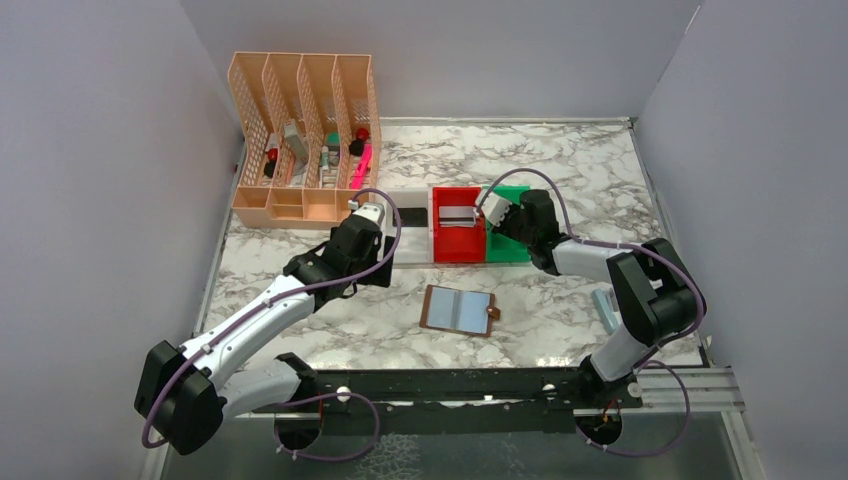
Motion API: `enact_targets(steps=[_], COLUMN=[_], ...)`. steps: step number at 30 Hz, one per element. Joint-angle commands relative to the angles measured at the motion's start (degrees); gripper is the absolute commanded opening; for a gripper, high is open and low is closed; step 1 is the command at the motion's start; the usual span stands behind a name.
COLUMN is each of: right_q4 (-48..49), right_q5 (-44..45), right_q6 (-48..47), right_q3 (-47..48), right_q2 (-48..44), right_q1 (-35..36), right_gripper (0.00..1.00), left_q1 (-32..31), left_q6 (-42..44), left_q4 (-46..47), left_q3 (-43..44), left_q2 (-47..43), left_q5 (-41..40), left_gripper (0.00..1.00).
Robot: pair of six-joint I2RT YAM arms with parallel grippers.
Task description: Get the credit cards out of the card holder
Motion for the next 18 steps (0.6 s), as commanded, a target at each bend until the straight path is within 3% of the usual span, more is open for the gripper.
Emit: enact_targets(steps=[1, 18], right_q4=[-0.84, -4.87], right_q5=[1.22, 1.71], right_q6=[-1.0, 1.01], right_q3=[1.14, 2.34], right_q2=[0.75, 1.76], right_q1=[-0.42, -0.43], right_gripper=[0.12, 0.14], left_q1=[0.25, 0.3], left_q6=[0.79, 1.12], left_q4=[-0.09, -0.04], left_q3=[-0.32, -0.24], left_q2=[0.2, 0.45], left_q5=[-0.27, 0.44], left_gripper=[0.83, 0.83])
